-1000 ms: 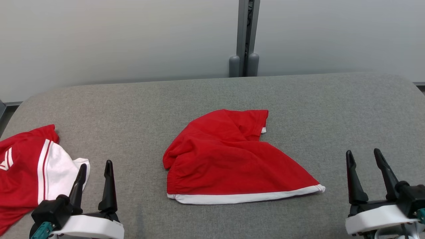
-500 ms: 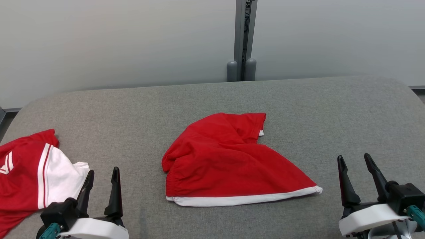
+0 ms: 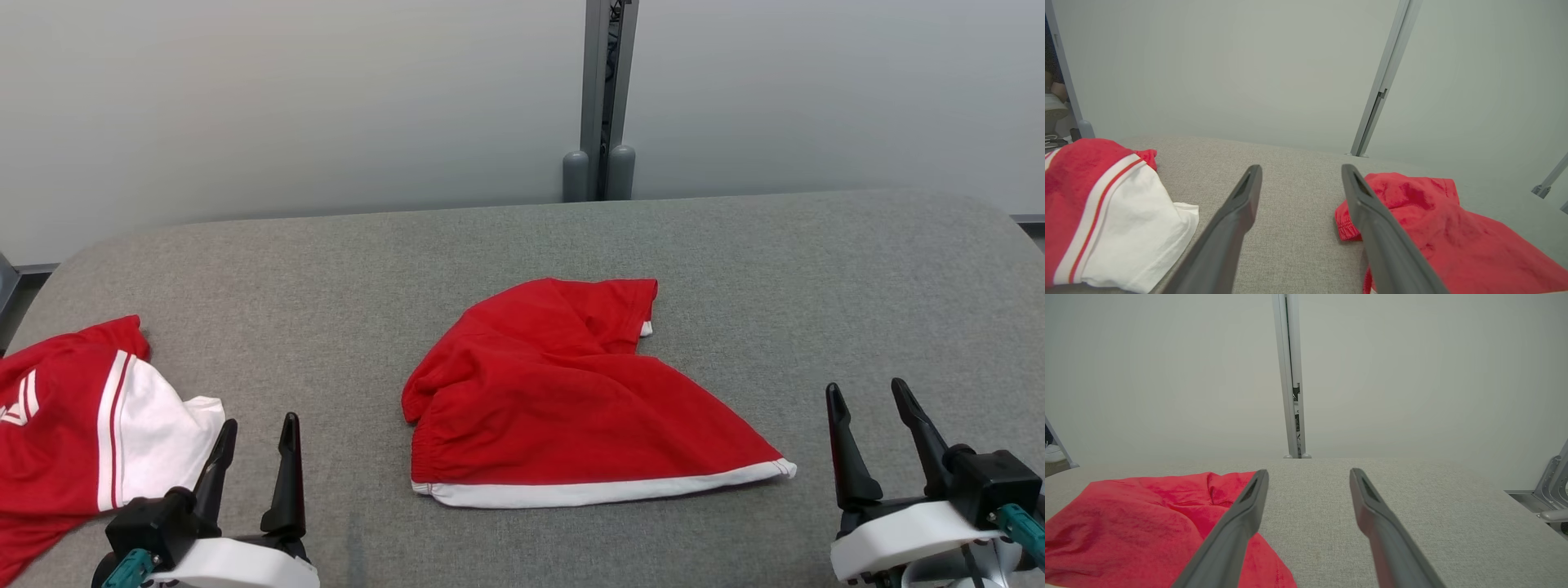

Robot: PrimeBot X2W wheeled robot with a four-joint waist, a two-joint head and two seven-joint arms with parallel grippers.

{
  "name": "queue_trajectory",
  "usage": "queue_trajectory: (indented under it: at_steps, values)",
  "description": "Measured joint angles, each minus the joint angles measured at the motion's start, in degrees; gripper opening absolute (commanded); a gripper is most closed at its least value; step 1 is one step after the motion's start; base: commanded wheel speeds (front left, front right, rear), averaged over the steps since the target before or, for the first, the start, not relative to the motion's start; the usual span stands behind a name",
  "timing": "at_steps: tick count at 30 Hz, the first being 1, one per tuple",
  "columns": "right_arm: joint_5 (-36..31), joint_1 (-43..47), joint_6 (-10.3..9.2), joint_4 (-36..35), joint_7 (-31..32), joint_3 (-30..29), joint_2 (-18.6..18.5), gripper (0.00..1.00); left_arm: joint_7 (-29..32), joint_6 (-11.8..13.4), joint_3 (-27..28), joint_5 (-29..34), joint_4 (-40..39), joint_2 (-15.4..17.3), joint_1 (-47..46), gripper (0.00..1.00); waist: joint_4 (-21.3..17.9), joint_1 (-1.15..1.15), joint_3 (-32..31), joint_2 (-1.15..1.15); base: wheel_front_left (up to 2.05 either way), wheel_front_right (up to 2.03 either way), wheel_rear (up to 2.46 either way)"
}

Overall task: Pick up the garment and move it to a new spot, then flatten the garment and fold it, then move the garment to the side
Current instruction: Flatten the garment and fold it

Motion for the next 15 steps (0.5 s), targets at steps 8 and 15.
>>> queue_trajectory:
  at_steps: [8, 15]
  values:
    - [0.23, -0.42, 0.0, 0.48, -0.02, 0.6, 0.01, 1.0, -0.08, 0.07, -0.31, 0.09, 0.05, 0.32, -0.01, 1.0, -0.15, 0.0, -0.05, 0.0, 0.0, 0.0, 0.0]
    - [1.74, -0.54, 0.01, 2.09, 3.91, 3.69, -0.46, 1.0, 3.86, -1.07, -2.11, -0.62, 1.02, 1.16, -0.06, 1.0, -0.52, 0.0, 0.09, 0.0, 0.0, 0.0, 0.0]
